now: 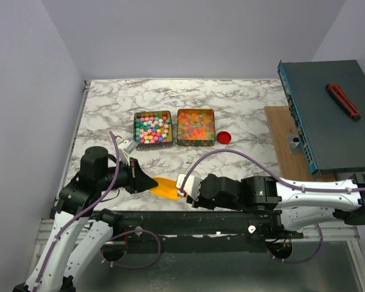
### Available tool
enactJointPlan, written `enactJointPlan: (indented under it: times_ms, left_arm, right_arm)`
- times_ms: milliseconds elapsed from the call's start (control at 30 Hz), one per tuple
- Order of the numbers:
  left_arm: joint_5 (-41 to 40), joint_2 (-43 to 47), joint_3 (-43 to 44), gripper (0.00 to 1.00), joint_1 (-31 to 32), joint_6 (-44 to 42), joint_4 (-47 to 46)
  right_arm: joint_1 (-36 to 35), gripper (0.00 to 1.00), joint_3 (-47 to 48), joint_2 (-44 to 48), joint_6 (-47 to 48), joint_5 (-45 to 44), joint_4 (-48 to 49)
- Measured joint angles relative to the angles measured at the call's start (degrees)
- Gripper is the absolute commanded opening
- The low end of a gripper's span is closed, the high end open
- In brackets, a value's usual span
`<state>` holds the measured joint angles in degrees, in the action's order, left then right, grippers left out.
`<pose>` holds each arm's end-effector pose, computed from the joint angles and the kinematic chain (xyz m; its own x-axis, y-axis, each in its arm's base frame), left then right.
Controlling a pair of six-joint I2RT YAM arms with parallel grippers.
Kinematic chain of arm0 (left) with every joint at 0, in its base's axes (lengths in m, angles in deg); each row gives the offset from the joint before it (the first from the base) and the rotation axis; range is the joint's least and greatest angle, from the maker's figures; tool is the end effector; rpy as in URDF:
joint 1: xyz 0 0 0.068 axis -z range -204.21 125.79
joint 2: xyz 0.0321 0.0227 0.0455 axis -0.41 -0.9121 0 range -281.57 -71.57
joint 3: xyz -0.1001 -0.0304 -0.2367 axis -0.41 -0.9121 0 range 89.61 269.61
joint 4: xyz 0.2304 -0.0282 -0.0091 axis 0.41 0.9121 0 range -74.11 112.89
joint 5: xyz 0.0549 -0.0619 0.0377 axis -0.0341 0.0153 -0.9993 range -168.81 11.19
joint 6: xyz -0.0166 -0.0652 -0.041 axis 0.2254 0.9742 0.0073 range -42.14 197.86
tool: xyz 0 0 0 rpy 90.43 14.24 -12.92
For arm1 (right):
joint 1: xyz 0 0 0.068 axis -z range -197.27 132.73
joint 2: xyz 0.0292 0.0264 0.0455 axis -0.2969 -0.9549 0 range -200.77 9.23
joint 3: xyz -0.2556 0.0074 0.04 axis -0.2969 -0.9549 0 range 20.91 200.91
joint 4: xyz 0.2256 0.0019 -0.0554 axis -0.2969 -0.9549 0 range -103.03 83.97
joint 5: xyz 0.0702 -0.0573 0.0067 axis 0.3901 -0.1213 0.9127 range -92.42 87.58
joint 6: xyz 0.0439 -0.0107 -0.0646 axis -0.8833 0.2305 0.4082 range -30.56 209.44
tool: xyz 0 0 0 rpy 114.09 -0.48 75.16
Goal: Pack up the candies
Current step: Pick up the spatula from the center of the board.
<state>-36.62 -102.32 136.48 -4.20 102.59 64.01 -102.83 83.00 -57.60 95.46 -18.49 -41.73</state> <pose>0.0777 -0.0767 0.2922 -0.7822 -0.0450 -0.6214 0.5081 0.5312 -0.6780 0.0377 0.2432 0.2948 0.0487 -0.6730 -0.7380 -0.9418 0.2151 -0.2583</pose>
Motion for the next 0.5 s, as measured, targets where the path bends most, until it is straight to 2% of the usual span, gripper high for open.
enactJointPlan:
  times_ms: [67, 300, 500]
  left_arm:
    - [0.1, 0.1, -0.2, 0.0, 0.0, 0.1, -0.1]
    - [1.1, 1.4, -1.0, 0.0, 0.0, 2.2, -1.3]
    - [2.6, 2.2, -1.6, 0.0, 0.0, 5.0, -2.6]
  right_arm:
    - [0.0, 0.28, 0.0, 0.1, 0.0, 0.0, 0.0]
    - [-0.4, 0.47, -3.3, 5.4, 0.5, 0.3, 3.7]
    - [-0.4, 0.55, -5.9, 11.0, 1.9, 1.7, 8.7]
